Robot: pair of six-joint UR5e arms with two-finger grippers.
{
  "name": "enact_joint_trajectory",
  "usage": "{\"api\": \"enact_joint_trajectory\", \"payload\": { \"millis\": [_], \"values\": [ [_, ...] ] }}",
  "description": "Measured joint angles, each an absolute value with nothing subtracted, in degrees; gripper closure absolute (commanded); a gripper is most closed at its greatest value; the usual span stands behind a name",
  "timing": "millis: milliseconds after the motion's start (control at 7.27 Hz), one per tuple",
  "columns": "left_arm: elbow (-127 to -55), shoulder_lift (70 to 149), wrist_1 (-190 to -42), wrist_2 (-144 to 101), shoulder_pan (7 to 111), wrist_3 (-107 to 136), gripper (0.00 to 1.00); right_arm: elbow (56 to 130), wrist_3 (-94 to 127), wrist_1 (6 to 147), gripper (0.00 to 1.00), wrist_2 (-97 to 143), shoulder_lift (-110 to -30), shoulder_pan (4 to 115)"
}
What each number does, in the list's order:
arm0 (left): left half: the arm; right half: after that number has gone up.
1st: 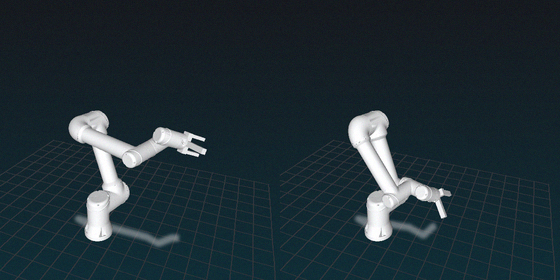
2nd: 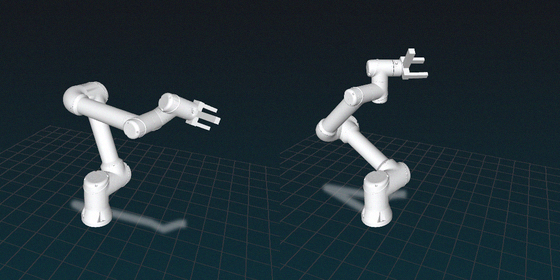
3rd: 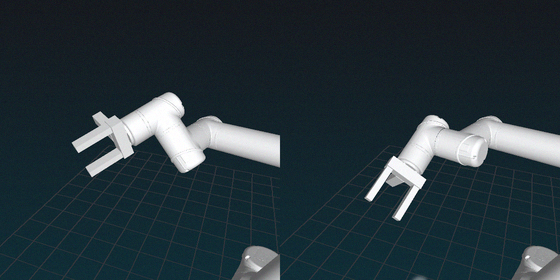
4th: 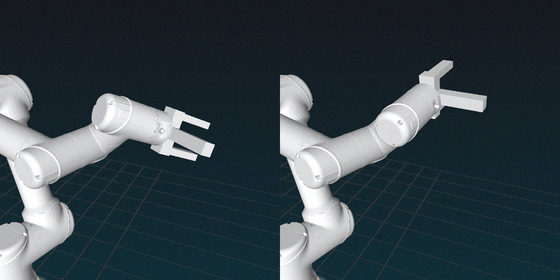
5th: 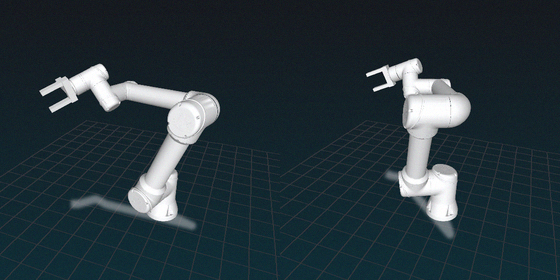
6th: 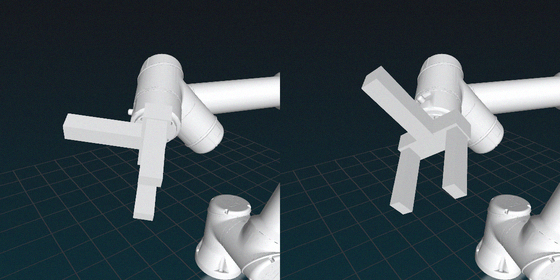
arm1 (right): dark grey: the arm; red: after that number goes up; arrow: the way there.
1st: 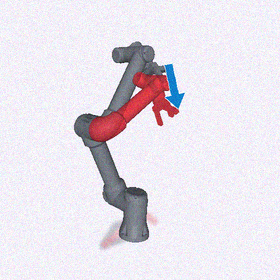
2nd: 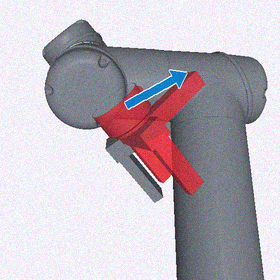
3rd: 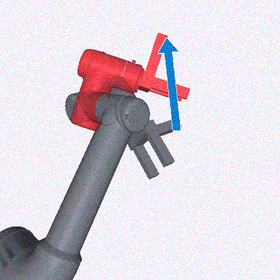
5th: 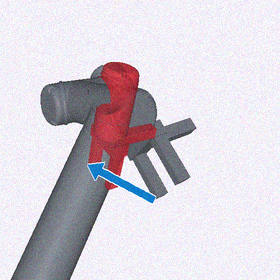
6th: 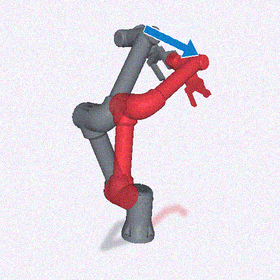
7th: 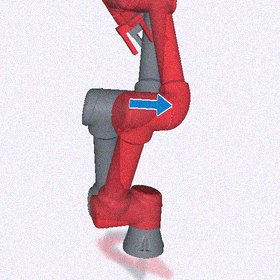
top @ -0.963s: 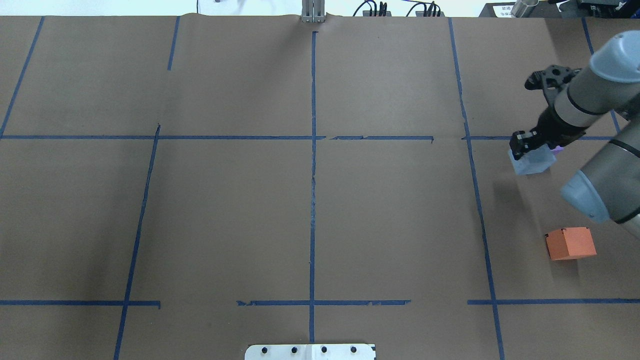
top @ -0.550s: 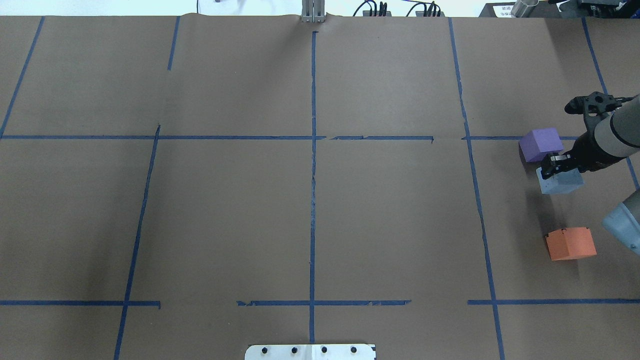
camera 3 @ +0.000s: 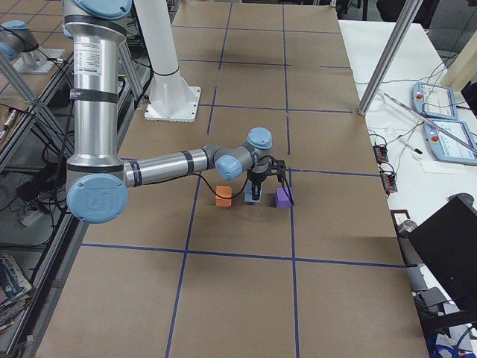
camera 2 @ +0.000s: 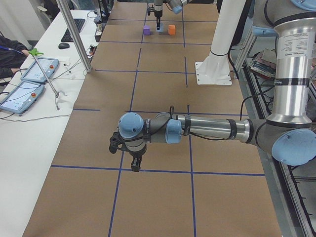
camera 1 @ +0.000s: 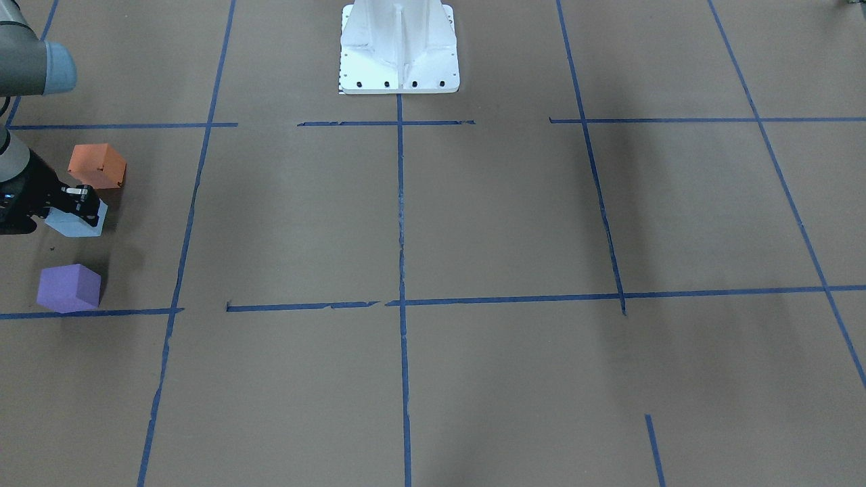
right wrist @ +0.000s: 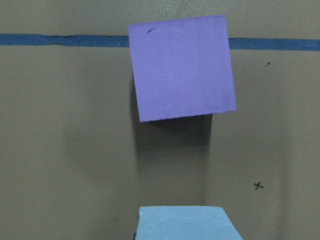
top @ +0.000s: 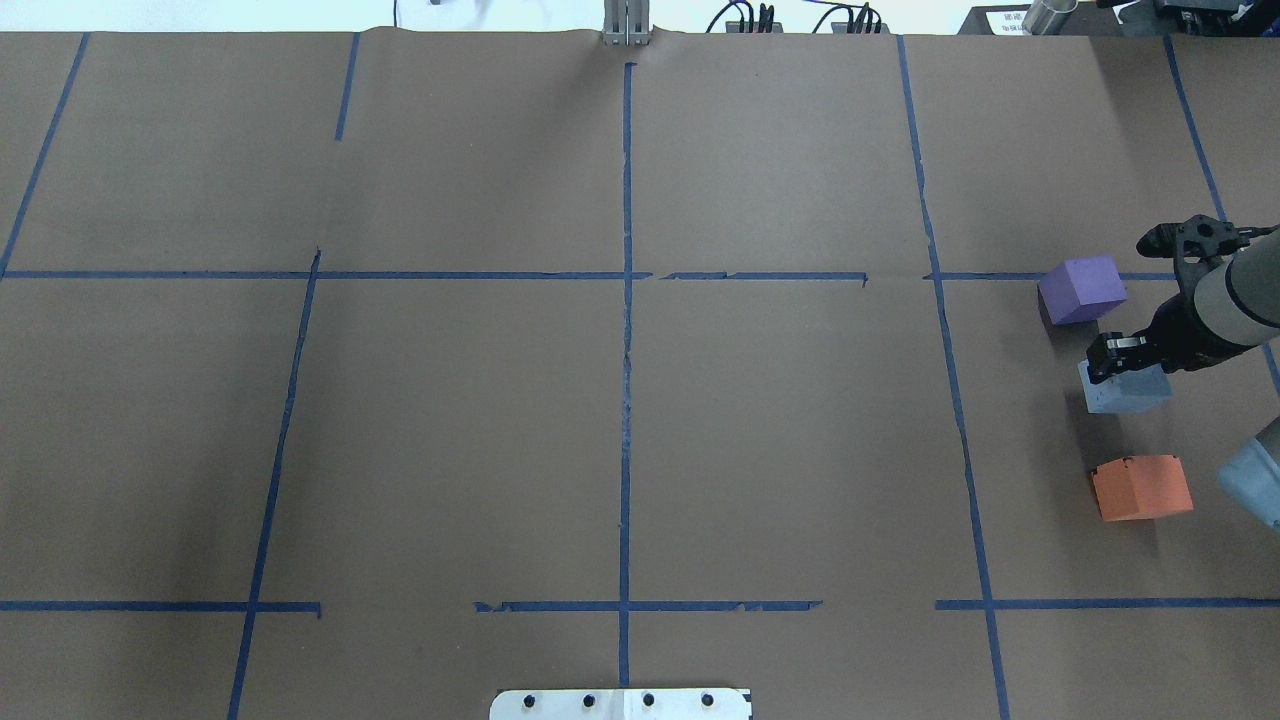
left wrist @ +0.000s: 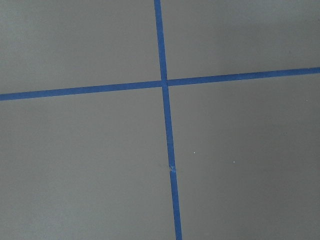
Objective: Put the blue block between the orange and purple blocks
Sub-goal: 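Lower the cube onto the table and open the right gripper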
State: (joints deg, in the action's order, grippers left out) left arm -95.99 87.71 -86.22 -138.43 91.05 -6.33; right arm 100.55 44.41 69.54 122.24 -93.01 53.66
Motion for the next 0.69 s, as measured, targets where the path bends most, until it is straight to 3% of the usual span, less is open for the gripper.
{"api": "enact_joint_trajectory", "payload": {
  "millis": [138, 688],
  "values": [
    [-95.9, 87.7, -86.2, -138.4, 91.1, -6.3, 0.00, 100.2, 44.6, 69.5, 0.00, 122.2, -93.0, 53.1],
    [-96.0, 87.7, -86.2, -138.4, 91.1, -6.3, 0.00, 100.1, 43.8, 69.4, 0.00, 122.3, -92.4, 52.9]
  ]
}}
